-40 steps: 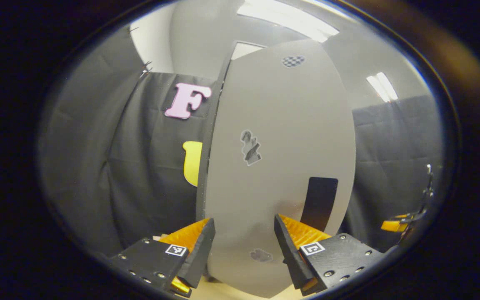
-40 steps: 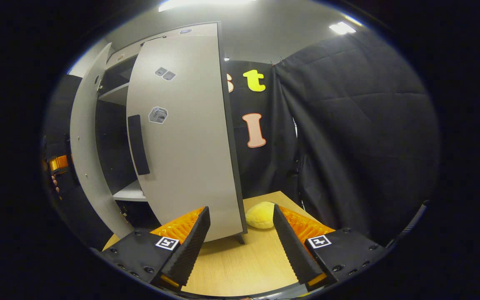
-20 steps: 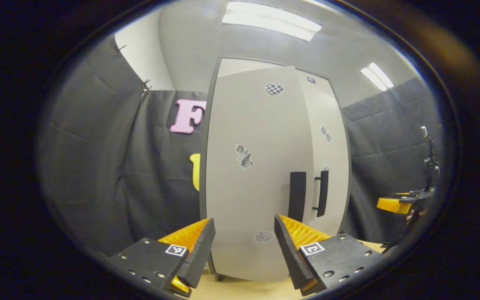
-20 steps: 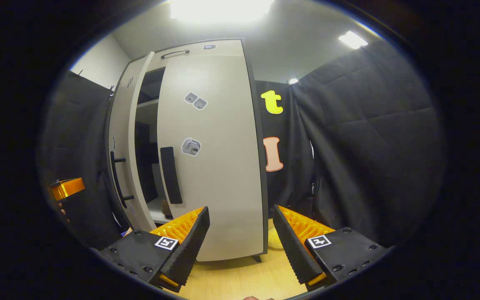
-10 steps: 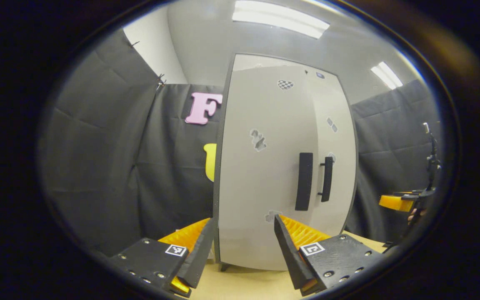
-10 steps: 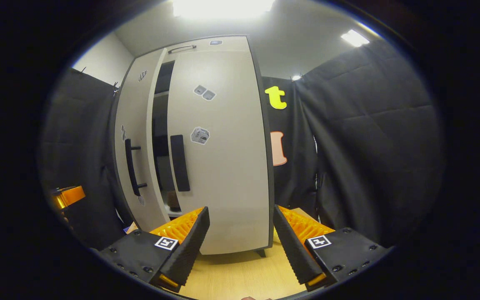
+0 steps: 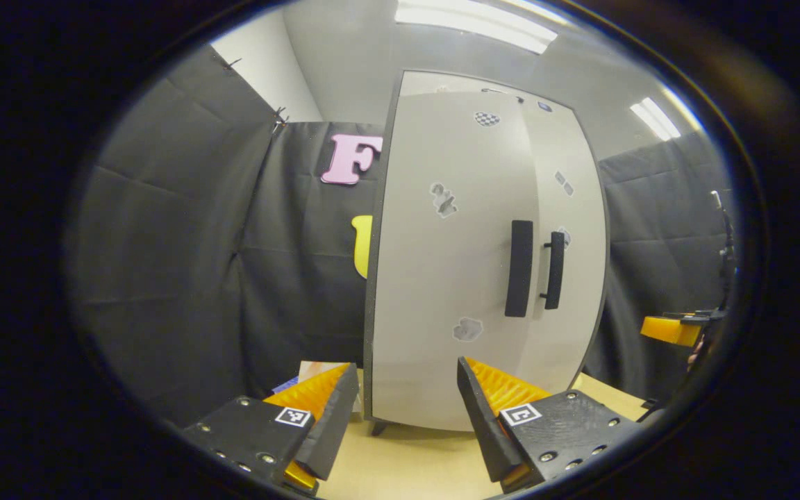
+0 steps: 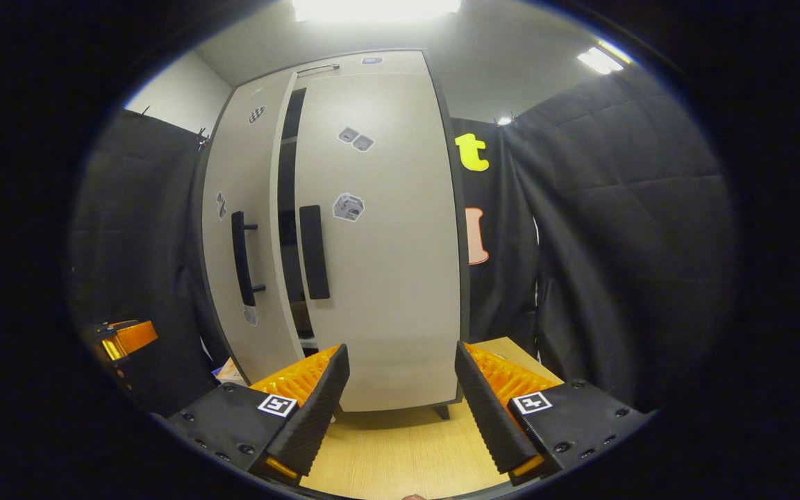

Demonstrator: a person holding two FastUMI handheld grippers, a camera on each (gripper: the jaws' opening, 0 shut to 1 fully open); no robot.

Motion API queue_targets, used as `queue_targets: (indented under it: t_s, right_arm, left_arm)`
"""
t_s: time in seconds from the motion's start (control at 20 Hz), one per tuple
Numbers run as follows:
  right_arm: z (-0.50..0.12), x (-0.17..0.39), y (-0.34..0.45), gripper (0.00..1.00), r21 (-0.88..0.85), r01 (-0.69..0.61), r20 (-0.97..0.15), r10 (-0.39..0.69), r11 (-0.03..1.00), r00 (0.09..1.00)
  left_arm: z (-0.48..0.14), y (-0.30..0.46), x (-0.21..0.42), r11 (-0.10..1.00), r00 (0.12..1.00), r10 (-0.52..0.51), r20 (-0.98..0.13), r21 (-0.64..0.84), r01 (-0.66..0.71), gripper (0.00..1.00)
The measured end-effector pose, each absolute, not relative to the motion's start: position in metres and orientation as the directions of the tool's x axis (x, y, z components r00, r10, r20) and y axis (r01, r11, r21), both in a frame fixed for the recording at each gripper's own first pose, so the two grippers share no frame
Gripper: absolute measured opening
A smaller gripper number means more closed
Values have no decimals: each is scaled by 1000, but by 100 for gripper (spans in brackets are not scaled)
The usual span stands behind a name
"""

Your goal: Grab one shoe with the right hand and put it into the shoe cabinet, grab the other shoe with the left hand and put it into the shoe cabinet; then close the right door with the right hand and the left door with the left hand.

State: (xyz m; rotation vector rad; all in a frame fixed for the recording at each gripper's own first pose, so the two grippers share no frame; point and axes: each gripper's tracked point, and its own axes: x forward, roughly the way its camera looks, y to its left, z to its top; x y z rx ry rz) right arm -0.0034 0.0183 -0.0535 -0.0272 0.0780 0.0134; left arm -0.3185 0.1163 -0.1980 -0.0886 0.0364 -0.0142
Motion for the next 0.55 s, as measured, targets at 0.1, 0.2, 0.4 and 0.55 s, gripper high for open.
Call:
queue_targets:
  t_s: [0.1, 0.2, 0.4, 0.55]
  right_arm:
    - [-53, -3, 20, 92, -28, -20, -77, 18, 999, 997]
    - [-54, -1, 21, 97, -31, -25, -76, 22, 999, 997]
    - [-52, 2, 22, 92, -32, -32, -76, 30, 999, 997]
    - [-48, 4, 23, 97, -33, -35, -74, 32, 999, 997]
  left_arm:
    - [-199, 119, -318, 997, 999, -4, -37, -76, 1, 83]
    - [-201, 125, -319, 998, 999, 17, -41, -60, -19, 82]
    - [-200, 126, -320, 998, 999, 28, -29, -47, -29, 83]
    - [-198, 125, -323, 999, 999, 31, -18, -31, -32, 83]
